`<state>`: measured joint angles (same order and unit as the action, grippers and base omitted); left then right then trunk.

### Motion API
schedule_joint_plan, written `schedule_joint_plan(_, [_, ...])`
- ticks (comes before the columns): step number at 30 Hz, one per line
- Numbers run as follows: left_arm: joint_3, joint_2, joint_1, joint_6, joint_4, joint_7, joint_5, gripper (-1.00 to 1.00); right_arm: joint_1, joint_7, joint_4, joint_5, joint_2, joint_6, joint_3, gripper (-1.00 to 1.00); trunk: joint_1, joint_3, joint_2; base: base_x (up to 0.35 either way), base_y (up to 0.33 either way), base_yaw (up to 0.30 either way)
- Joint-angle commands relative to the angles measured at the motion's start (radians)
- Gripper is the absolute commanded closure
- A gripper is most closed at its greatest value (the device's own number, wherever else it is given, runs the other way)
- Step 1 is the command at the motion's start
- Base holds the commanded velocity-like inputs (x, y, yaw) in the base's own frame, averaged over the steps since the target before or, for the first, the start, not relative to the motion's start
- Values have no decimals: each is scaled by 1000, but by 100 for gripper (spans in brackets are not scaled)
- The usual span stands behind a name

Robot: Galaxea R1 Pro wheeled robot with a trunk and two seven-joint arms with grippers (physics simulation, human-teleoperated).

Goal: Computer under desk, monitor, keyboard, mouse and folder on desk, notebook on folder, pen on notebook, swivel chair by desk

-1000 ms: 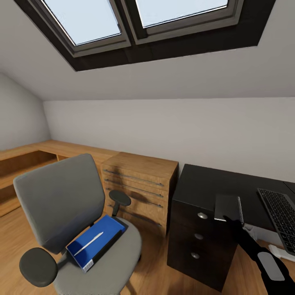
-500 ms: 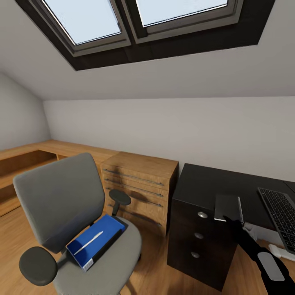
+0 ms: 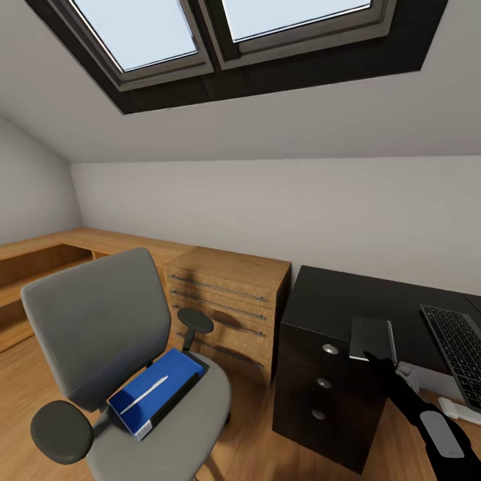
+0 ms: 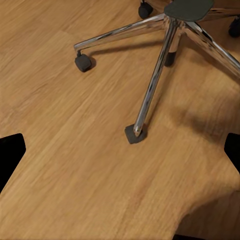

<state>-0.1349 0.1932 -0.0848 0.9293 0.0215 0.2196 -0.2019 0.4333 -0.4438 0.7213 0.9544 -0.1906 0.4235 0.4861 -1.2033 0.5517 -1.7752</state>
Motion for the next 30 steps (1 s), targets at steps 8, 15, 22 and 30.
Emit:
schedule_joint_plan(8, [-8,0,0,0,2,10,-4,-100,1,-1,0,7,0,9,3,100,0,1,0,0,0,0])
schedule_joint_plan(15, [-8,0,0,0,2,10,-4,-100,1,-1,0,7,0,9,3,100,0,1,0,11,0,0])
schedule_joint_plan(22, [-7,1,0,0,2,11,-4,-100,1,-1,0,7,0,9,3,100,0,1,0,152,0,0])
schedule_joint_plan(30, [-8,0,0,0,2,11,-4,-100,1,-1,1,7,0,9,3,100,0,1,0,41,0,0])
